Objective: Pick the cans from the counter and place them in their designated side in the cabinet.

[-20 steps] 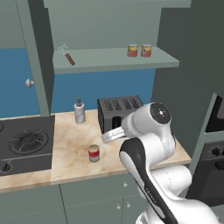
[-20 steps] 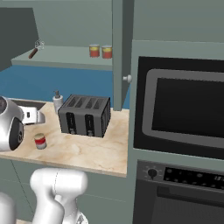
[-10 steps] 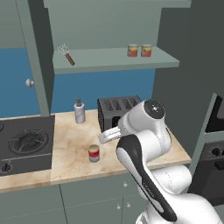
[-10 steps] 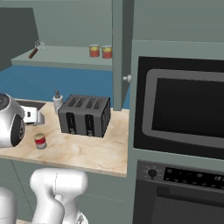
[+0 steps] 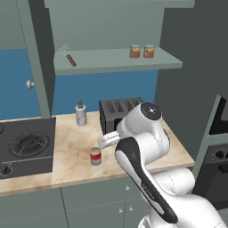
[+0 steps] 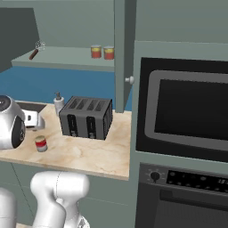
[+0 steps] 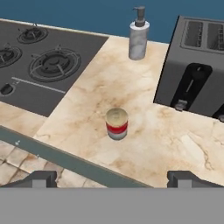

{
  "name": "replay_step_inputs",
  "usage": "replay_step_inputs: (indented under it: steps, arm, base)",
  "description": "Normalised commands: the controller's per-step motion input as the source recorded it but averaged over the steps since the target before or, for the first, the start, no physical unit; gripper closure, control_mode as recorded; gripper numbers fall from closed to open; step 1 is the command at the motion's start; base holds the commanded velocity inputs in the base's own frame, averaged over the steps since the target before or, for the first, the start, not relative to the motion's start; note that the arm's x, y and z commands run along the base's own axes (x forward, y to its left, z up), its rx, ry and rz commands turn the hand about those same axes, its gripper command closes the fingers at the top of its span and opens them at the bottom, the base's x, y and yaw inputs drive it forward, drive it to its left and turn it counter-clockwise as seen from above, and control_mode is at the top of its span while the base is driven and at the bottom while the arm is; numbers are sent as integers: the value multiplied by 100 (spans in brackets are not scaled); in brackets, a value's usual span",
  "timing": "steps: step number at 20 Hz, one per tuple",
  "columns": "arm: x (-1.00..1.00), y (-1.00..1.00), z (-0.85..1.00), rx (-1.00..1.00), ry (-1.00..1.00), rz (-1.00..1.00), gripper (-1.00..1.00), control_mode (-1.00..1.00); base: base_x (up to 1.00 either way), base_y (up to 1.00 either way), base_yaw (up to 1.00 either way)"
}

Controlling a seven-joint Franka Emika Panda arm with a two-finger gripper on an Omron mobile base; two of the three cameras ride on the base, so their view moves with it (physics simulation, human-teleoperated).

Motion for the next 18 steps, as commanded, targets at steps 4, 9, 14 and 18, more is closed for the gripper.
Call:
replay_step_inputs:
  steps: [4, 9, 14, 18]
  arm:
    - [17, 0, -25, 0, 0, 0, -100, -100]
    - [19, 4, -25, -1, 0, 0, -100, -100]
    - [18, 11, -19, 0, 0, 0, -100, -100]
    - [14, 12, -20, -1, 0, 0, -100, -100]
  base:
    - [0, 0, 0]
    - [0, 0, 0]
    - [0, 0, 0]
    - [0, 0, 0]
